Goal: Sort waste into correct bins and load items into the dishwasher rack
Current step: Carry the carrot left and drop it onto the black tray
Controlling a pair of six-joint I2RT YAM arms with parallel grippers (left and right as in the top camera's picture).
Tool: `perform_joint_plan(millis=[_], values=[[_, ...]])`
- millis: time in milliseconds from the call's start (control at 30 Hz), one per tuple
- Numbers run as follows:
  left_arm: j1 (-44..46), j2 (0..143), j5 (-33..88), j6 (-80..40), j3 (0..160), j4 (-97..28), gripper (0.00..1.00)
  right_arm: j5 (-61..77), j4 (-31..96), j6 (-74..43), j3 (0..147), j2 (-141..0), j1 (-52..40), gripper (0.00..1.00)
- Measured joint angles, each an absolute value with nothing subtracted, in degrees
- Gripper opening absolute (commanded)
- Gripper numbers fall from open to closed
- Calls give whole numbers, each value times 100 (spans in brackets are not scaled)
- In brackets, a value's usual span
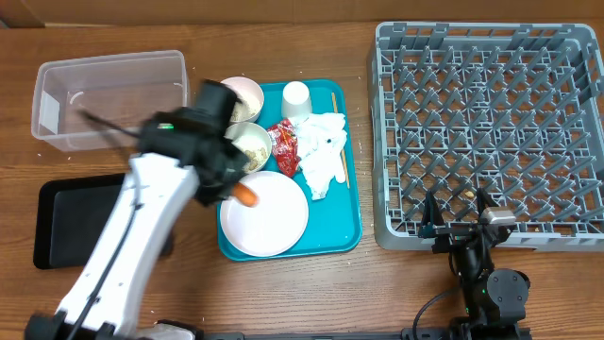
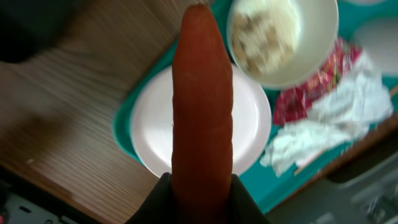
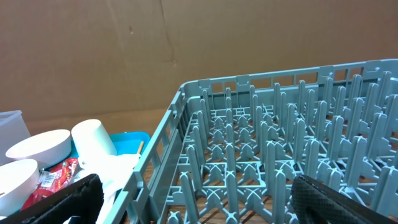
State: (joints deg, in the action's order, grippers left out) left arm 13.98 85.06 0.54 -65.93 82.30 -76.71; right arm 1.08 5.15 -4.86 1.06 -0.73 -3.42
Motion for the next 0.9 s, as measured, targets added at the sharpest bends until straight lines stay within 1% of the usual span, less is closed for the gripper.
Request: perform_joint_plan(millis=[133,267,367,400,433,500,600,633,667,700,733,767,900], values=[[318,8259,-320,-6407,8278,-8143,5,108,517,-486,106,-73,-342,100],[-810,8254,-489,-6066,8252,-8082,8,108,515,-486,106,-73,-342,100],[-1632,8256,-539,-5920,8073,-7894,13,108,515,-486,106,-73,-342,100],[-1894,8261,-548,-5876,7966,-7819,16,106,515,-484,106,-73,-342,100],[-2069,8274,-565,-5843,7894,-7780,21,108,517,-486,106,-73,-342,100],[-2453,8291,-565,-5787,7629,-7607,24,106,517,-486,106,-73,-342,100],[-2910,8377,-567,-5710,7258,-7415,25,108,519,-486,106,-73,-342,100],[-2978,8388,-565,-5690,7179,-7343,30,108,515,-486,106,-73,-342,100],[-3070,8420,-565,-5647,7072,-7229,41,108,515,-486,106,-73,-342,100],[-3140,8460,-563,-5544,6989,-7107,56,108,515,-486,106,-73,-342,100],[-3177,8484,-558,-5511,6934,-7002,76,108,515,-489,106,-73,-342,100],[-3210,8525,-563,-5457,6897,-6912,100,108,517,-486,106,-73,-342,100],[-3251,8709,-563,-5284,6858,-6761,100,108,517,-486,106,-73,-342,100]])
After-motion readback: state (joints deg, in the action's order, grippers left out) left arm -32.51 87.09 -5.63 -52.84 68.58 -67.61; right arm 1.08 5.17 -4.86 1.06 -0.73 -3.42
